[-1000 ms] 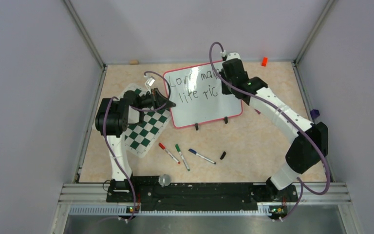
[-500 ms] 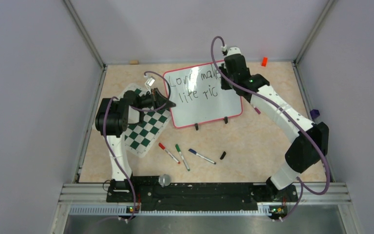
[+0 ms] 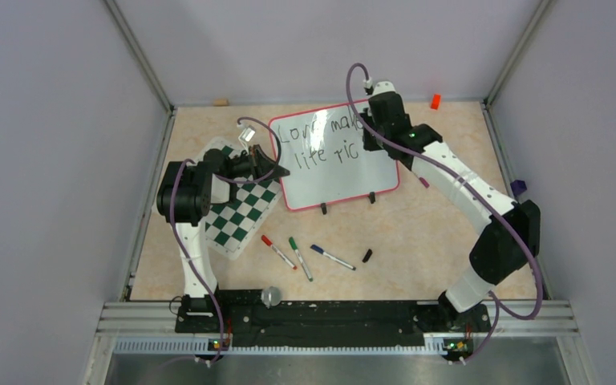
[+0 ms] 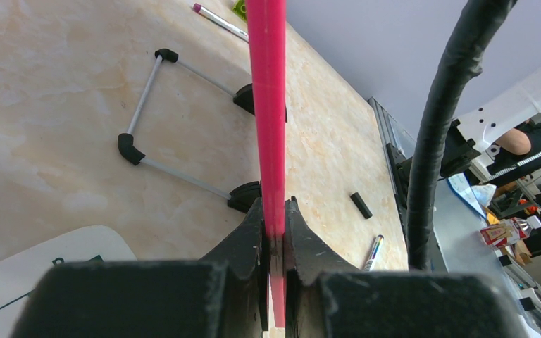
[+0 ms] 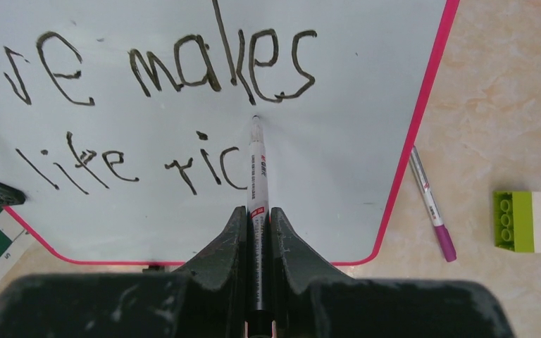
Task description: Write a sentence on the whiteboard
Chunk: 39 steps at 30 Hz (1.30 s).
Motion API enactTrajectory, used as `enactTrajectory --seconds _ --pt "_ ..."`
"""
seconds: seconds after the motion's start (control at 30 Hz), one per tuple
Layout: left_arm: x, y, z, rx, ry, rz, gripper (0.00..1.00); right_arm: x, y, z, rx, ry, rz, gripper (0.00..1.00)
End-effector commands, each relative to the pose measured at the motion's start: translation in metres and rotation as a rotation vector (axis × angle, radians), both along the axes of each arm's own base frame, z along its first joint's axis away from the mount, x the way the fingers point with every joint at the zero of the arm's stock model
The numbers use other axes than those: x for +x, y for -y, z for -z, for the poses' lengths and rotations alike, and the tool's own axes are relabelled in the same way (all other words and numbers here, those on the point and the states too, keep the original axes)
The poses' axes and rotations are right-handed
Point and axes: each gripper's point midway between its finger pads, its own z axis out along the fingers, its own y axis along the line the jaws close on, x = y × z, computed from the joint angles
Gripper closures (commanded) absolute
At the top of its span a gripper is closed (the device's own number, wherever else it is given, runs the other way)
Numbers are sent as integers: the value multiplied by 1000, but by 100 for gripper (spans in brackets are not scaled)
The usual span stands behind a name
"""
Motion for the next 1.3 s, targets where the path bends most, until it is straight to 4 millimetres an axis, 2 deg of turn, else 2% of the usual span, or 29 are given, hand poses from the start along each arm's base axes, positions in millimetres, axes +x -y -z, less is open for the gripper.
enactTrajectory --seconds 0.0,0.43,0.93,1.07,1.27 --pt "-6 0 -15 22 228 26 100 1 3 0 18 7 14 100" --pt "-7 0 -14 23 227 27 100 4 3 11 0 0 23 100" --pt "-6 0 -14 22 224 25 100 -29 16 55 4 -104 45 100" --pt "-6 0 -14 22 224 29 100 -31 17 57 10 -107 50 100" --pt "-6 0 -14 22 224 29 100 -20 14 45 4 -74 50 100"
